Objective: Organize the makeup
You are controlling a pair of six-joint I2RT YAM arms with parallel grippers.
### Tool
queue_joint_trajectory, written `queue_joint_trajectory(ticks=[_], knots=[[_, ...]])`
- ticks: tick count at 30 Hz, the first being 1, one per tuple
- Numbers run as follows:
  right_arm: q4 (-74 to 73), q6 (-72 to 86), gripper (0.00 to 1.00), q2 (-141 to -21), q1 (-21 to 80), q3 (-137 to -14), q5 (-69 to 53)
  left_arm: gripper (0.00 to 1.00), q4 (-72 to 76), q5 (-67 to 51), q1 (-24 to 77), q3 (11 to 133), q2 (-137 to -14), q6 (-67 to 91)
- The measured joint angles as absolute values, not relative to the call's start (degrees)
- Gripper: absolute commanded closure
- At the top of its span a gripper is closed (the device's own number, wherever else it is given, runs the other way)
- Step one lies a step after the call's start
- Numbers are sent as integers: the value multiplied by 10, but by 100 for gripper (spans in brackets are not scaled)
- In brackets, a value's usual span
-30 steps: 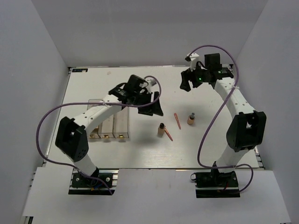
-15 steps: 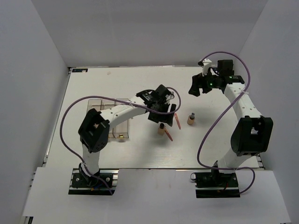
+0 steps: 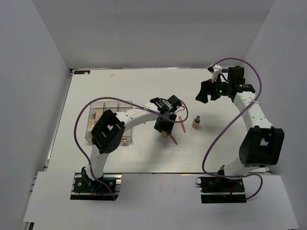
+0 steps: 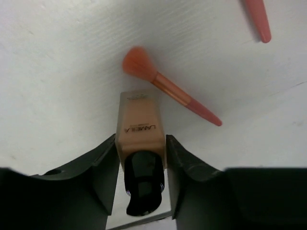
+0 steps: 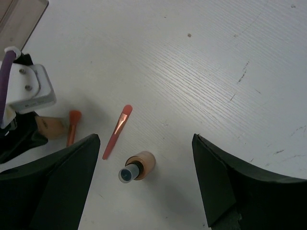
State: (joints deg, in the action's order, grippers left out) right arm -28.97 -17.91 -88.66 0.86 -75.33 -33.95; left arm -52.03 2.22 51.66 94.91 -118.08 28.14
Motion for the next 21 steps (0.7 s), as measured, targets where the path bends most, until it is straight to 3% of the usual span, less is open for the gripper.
queue_joint_trajectory(ticks=[2, 3, 6, 9, 14, 18, 21], knots=[[-287, -179, 18, -881, 9, -748, -342, 61, -523, 30, 517, 954, -1181, 280], [-285, -180, 18, -877, 9, -744, -343, 75, -522, 35, 517, 955, -1181, 279], [-284, -180, 21, -871, 9, -738, -348, 94, -522, 43, 516, 955, -1181, 279], [-283, -185, 26, -864, 8, -727, -353, 100, -523, 56, 514, 955, -1176, 284], [-290, -223, 44, -845, 8, -698, -377, 100, -520, 93, 499, 931, -1112, 296], [-321, -274, 64, -827, 9, -691, -406, 100, -519, 136, 450, 922, -1033, 303], [-343, -303, 70, -820, 16, -691, -421, 100, -509, 163, 395, 899, -970, 306]])
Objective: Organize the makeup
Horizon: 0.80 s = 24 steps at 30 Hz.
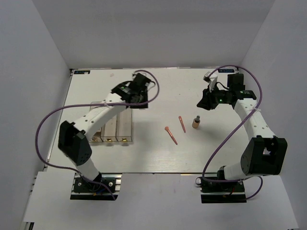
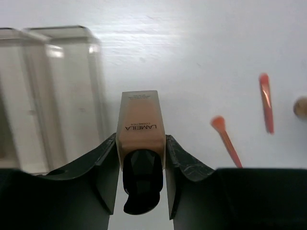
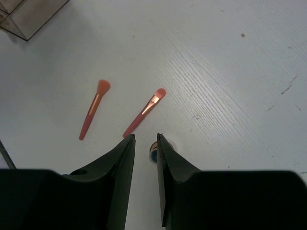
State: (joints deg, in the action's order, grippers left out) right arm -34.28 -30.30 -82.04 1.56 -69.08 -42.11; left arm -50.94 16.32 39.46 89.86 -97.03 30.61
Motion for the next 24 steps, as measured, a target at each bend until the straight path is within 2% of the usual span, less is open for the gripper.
queue_joint_trajectory(ticks=[2, 9, 16, 17, 18, 20, 21, 24], knots=[[-352, -319, 68, -818, 19, -686, -429, 100, -506, 177, 353, 881, -939, 306], [-381, -360, 45, -807, 33, -673, -435, 100, -497, 206, 238, 787, -900, 296], [-403, -385, 38, -801, 40, -673, -434, 99, -493, 206, 153, 719, -882, 273], [-405, -386, 34, -801, 41, -673, -434, 91, -489, 204, 147, 715, -880, 270], [-405, -387, 27, -801, 42, -673, -433, 84, -486, 202, 143, 712, -879, 267], [-406, -390, 15, -801, 42, -673, -427, 76, -477, 196, 139, 702, -877, 263], [-406, -390, 11, -801, 43, -673, -423, 67, -473, 190, 137, 697, -877, 262], [-406, -394, 11, -801, 43, -673, -404, 56, -462, 171, 135, 679, -877, 259]])
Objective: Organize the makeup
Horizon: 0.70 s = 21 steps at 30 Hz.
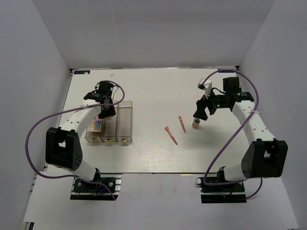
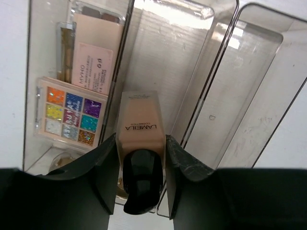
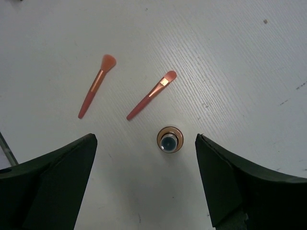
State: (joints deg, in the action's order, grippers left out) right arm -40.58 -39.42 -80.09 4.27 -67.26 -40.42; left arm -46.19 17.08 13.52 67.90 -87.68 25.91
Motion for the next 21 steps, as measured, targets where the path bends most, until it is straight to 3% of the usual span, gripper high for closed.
queue_joint_trajectory(ticks=[1, 4, 8, 11, 21], knots=[[-406, -394, 11, -801, 43, -673, -397, 46, -459, 166, 133, 674, -877, 259], [-405, -398, 11, -801, 43, -673, -369, 31, -451, 154, 132, 662, -877, 256], [-404, -413, 11, -805, 44, -673, -330, 17, -444, 144, 132, 660, -877, 256], [-402, -422, 11, -816, 46, -673, -297, 12, -443, 140, 132, 660, -877, 257], [-388, -425, 11, -880, 75, -652, -241, 13, -412, 58, 132, 660, -831, 248]])
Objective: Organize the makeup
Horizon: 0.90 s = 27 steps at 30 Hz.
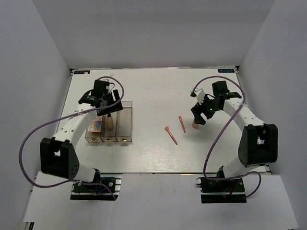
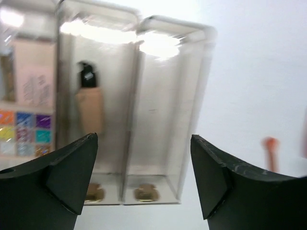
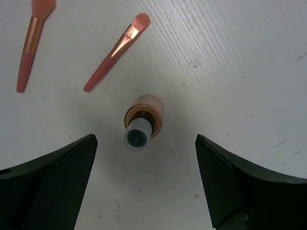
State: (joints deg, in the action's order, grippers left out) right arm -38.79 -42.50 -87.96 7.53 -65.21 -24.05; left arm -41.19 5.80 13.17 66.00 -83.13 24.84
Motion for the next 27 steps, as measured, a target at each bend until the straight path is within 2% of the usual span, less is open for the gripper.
queue_joint_trajectory(ticks=[3, 5, 9, 10, 12, 13, 15, 22, 27], knots=[[-377, -422, 11, -904, 88, -642, -229, 13, -362, 3, 131, 646, -775, 243], [-368, -419, 15, -921, 95, -639, -220, 13, -330, -29, 130, 631, -736, 243], [-345, -408, 33, -953, 110, -639, -195, 13, -286, -70, 130, 609, -695, 244], [-341, -406, 44, -961, 114, -639, -189, 13, -279, -76, 130, 604, -691, 244], [-338, -404, 59, -976, 119, -640, -179, 13, -271, -86, 130, 594, -688, 244], [-337, -404, 76, -983, 122, -641, -171, 13, -267, -90, 130, 587, -686, 244], [-338, -399, 100, -992, 125, -656, -163, 13, -263, -96, 130, 573, -679, 244], [-389, -415, 100, -1017, 128, -711, -182, 13, -238, -114, 130, 546, -653, 244], [-455, -465, 100, -1025, 150, -826, -285, 13, -162, -141, 133, 498, -615, 235]])
